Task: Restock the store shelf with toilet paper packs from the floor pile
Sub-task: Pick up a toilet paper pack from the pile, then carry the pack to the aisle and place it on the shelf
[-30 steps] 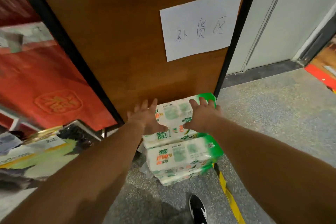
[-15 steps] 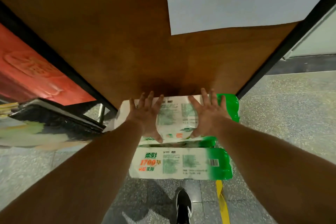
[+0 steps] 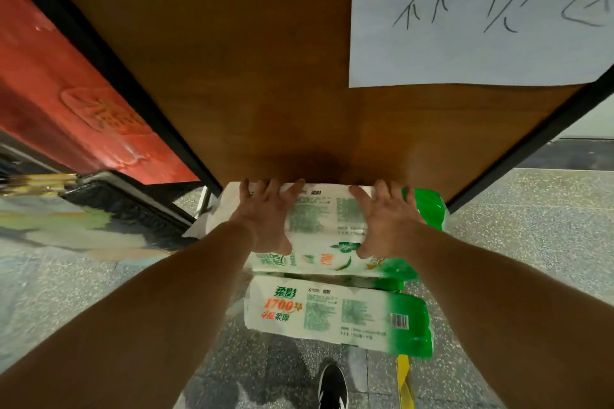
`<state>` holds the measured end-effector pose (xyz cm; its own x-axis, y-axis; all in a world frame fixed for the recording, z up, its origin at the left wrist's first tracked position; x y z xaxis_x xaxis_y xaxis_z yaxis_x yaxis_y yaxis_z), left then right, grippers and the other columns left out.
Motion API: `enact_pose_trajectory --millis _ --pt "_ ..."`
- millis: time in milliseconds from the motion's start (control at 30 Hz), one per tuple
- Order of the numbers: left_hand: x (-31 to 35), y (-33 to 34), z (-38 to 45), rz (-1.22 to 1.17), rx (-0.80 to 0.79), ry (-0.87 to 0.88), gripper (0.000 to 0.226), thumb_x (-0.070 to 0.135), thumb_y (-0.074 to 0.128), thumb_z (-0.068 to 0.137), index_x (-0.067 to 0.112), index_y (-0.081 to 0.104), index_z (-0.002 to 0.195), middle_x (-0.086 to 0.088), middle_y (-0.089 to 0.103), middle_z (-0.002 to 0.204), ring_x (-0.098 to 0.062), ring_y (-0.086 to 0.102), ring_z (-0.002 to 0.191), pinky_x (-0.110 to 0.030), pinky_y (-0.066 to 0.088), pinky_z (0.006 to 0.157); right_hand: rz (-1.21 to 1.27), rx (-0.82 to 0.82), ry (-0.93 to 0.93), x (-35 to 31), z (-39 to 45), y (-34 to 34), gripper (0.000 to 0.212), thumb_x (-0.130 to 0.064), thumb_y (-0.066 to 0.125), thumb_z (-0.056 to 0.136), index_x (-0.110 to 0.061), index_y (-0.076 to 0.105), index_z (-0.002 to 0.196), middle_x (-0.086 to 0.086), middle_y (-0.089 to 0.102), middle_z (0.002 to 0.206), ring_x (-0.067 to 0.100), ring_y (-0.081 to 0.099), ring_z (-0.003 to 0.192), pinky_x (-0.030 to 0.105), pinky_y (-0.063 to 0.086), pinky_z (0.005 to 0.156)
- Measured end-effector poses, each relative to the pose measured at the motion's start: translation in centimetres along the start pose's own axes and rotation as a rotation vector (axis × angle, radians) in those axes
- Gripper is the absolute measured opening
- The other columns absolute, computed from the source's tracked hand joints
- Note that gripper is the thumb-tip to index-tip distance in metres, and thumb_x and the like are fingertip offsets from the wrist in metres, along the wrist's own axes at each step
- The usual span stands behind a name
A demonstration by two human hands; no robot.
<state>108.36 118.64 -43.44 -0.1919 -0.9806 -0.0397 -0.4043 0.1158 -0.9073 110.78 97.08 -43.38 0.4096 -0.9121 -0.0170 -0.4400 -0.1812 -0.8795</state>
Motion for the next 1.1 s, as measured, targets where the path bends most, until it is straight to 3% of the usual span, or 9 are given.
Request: enact_pose_trajectory --millis 233,433,733,933,1100 --pt "-7.4 -5.3 -8.4 -0.05 0.106 -0.145 0.132 0.063 0.078 0.063 0.035 -0.01 0.158 -0.01 0.014 0.161 -0.038 0.012 0.15 -0.065 0.002 0.121 -0.029 0.155 -0.163 -7.6 -2.3 -9.0 0.125 -0.068 0.075 0.063 -0.037 -0.001 0.158 0.015 0.018 0.155 0.039 0.016 0.146 0.066 0.009 0.121" --pt "-15.4 -9.6 -21.6 -0.1 0.248 -0.292 0.131 0.06 0.078 0.061 0.034 -0.005 0.159 -0.007 0.022 0.156 -0.034 0.019 0.145 -0.066 0.002 0.121 -0.134 0.283 -0.332 -19.4 -6.6 -16.6 0.125 -0.072 0.072 0.065 -0.035 -0.001 0.159 0.016 0.017 0.155 0.041 0.016 0.144 0.067 0.007 0.12" --pt "-26.9 -9.3 -50.5 -0.139 0.389 -0.637 0.136 0.061 0.081 0.059 0.034 -0.005 0.16 -0.008 0.015 0.163 -0.034 0.011 0.151 -0.061 -0.006 0.122 -0.235 0.397 -0.646 -44.8 -18.6 -22.9 0.125 -0.069 0.07 0.069 -0.035 -0.009 0.16 0.021 0.003 0.164 0.044 0.003 0.151 0.061 -0.001 0.122" --pt "-31.9 -6.4 -71.7 -0.146 0.386 -0.896 0.137 0.062 0.076 0.054 0.03 -0.004 0.161 -0.014 0.019 0.162 -0.037 0.014 0.149 -0.063 0.001 0.121 -0.257 0.415 -0.925 -63.3 -28.4 -23.8 0.126 -0.069 0.071 0.073 -0.035 -0.014 0.159 0.017 -0.007 0.168 0.041 -0.007 0.153 0.058 -0.005 0.123" --pt "-34.4 -3.4 -87.2 -0.16 0.406 -1.109 0.134 0.063 0.078 0.055 0.032 0.001 0.161 -0.01 0.023 0.161 -0.033 0.017 0.148 -0.063 0.003 0.121 -0.282 0.436 -1.164 -76.7 -36.6 -23.6 0.122 -0.068 0.071 0.072 -0.036 -0.006 0.161 0.015 0.002 0.166 0.04 0.001 0.151 0.058 -0.001 0.123"
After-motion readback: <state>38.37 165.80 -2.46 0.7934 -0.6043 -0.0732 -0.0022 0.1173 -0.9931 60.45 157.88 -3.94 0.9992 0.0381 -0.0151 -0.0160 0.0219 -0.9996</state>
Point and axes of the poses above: each hand's wrist, its own z-axis towards the middle knuckle, its own y-axis out of the palm, x = y × z, the point moved 6 cm from there along z, towards the middle knuckle
